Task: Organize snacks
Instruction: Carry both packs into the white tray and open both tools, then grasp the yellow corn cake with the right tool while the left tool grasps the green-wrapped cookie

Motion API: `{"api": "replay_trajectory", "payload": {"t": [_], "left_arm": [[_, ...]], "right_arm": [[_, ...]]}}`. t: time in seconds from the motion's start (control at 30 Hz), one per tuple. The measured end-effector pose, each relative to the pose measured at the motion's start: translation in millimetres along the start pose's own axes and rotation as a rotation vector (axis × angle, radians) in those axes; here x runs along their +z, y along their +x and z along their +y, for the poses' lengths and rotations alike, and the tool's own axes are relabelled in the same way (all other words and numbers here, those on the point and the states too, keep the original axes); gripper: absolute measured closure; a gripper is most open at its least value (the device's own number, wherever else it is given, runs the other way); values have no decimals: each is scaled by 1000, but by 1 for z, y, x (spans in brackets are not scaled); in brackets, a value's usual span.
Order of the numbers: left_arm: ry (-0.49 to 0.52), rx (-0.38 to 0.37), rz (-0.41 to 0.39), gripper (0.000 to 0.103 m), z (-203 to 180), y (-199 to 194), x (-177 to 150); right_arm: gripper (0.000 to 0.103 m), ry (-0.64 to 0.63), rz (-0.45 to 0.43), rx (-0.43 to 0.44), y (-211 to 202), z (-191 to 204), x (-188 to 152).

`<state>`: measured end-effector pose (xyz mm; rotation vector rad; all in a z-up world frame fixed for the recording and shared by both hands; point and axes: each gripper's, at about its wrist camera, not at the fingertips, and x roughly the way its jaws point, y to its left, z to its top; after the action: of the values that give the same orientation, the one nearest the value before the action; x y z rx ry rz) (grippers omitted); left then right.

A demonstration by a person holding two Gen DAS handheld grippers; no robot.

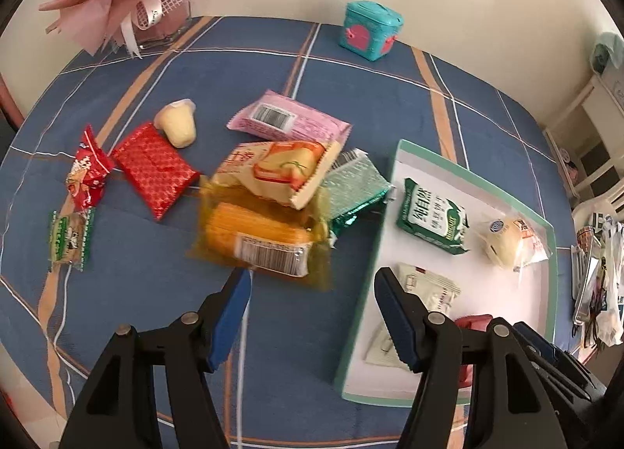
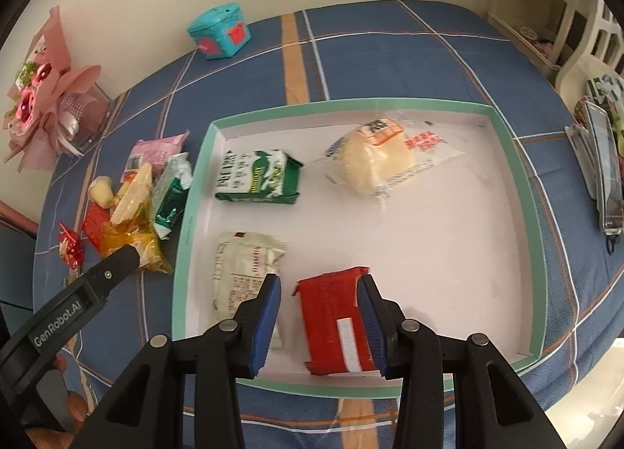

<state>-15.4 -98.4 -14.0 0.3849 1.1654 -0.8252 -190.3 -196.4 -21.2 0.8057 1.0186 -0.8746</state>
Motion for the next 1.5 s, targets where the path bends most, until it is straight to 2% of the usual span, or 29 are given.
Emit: {"api": "replay_trajectory", "payload": {"t": [0.2, 0.27, 0.33, 0.53, 0.67, 0.73, 0.83, 1.03, 1.23, 1.5], "left_arm": [[-5, 7, -3, 35, 4, 0, 1], [0, 14, -5, 27, 4, 0, 1], [8, 33, -12, 17, 2, 0, 1], [12, 84, -24, 9, 5, 2, 3], [10, 95, -35, 9, 7, 1, 4], [17, 103, -40, 8, 7, 1, 3], [21, 116, -42, 1, 7, 2, 3], [29, 102, -41, 1, 6, 1, 3], [52, 102, -15, 1, 10, 4, 4], [0, 120, 3, 1, 52, 1, 9]], "right_arm": [[58, -15, 4, -4, 2, 6, -1], [51, -13, 2, -7, 2, 6, 0], [32, -8, -5, -14, 1, 4, 0], [10, -8, -27, -34, -2, 2, 1], [0, -10, -39, -36, -2, 3, 1], [0, -14, -49, -40, -3, 3, 0], [0, -22, -63, -46, -4, 4, 0], [0, -19, -77, -55, -4, 6, 1], [0, -22, -45, -35, 4, 18, 0], [0, -88, -2, -9, 14, 62, -2]]}}
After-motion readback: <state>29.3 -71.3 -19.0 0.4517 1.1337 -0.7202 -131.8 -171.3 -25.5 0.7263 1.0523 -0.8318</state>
